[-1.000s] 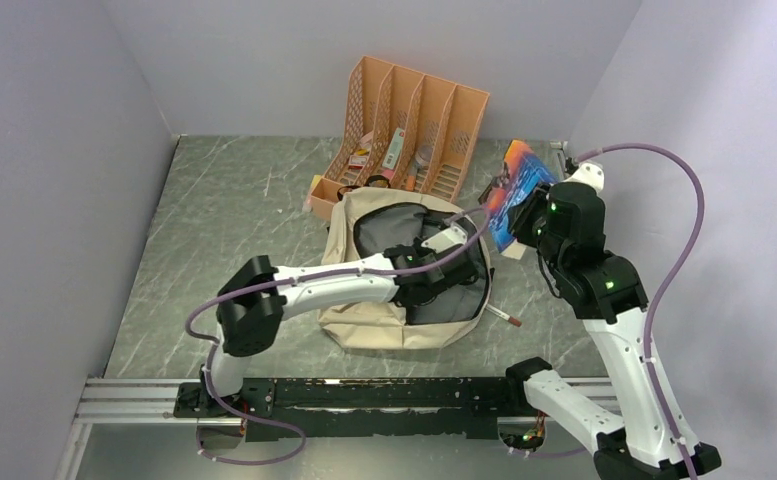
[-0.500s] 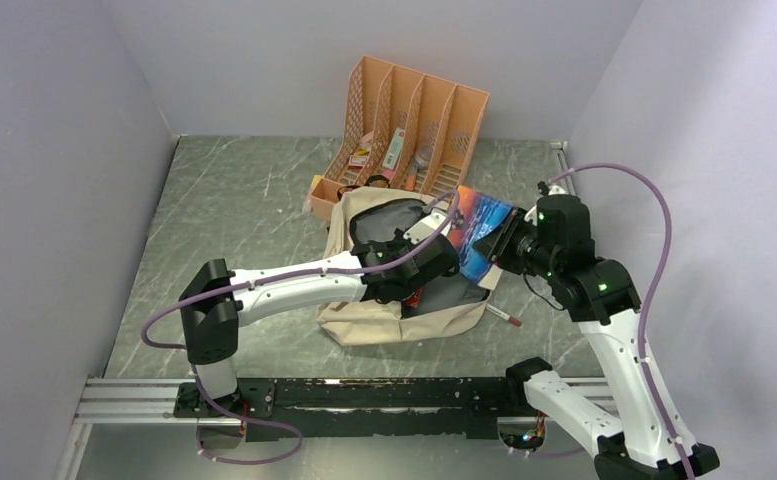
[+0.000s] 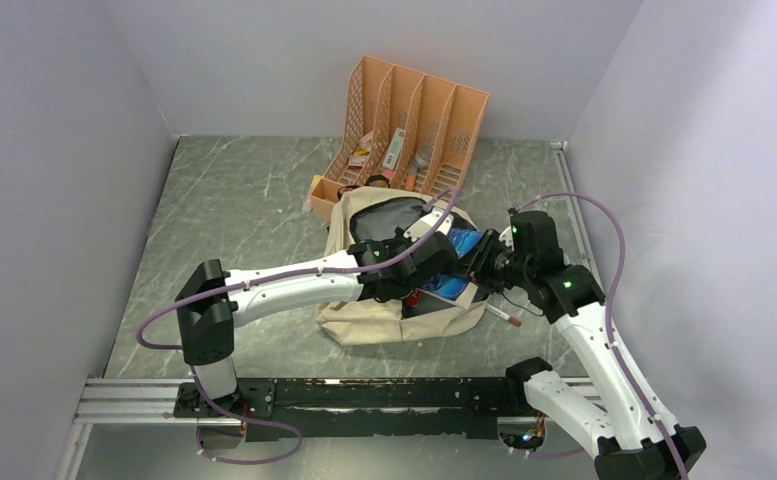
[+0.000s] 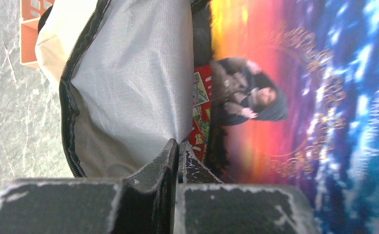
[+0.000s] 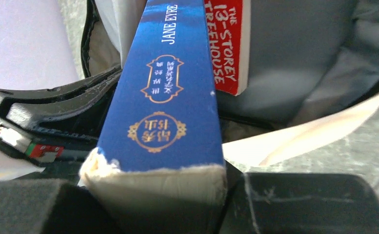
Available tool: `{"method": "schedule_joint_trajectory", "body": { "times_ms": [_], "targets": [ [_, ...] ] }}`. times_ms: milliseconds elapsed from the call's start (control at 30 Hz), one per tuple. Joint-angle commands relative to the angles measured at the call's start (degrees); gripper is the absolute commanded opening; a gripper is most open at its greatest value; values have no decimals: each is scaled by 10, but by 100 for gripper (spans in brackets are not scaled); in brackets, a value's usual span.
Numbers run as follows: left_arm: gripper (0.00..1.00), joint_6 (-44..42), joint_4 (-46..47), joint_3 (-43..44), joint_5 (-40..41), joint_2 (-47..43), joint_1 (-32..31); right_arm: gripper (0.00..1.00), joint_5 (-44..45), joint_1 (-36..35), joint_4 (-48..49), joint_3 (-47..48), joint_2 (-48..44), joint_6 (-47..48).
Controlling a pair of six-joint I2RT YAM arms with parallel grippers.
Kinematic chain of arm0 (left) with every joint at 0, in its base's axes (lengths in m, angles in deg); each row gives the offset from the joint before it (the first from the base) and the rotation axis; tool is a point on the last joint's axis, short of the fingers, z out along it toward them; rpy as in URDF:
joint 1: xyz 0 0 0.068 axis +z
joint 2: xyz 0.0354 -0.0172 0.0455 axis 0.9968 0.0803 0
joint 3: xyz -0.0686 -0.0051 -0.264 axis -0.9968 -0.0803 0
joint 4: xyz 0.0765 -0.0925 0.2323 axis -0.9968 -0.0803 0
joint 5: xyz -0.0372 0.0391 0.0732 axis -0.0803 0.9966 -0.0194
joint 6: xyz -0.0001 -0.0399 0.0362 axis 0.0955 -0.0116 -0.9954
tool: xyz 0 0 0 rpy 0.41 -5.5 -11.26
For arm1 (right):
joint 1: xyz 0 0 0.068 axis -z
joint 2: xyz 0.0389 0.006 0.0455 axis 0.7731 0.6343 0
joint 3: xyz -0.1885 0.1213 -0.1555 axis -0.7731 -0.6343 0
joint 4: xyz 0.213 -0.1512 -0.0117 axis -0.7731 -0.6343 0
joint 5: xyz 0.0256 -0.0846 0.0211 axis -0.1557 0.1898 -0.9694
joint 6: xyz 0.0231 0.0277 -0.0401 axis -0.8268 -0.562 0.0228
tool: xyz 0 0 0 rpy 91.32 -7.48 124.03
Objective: Pack the student bag
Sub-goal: Place the book in the student bag.
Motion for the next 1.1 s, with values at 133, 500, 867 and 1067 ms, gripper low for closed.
{"method": "schedule_joint_trajectory", "body": {
  "times_ms": [133, 500, 867, 1067],
  "targets": [
    [5, -5, 30, 55, -7, -33, -3, 0, -117, 3, 250, -61, -3, -57],
    [5, -12, 26, 70, 4, -36, -13, 0, -220, 3, 524, -136, 116, -31],
    [5, -1, 28, 53, 9, -46, -13, 0, -320, 3, 582, -139, 228, 25],
    [5, 5, 21, 53, 11, -45, -14, 0, -316, 3, 642, -180, 271, 19]
  ]
}}
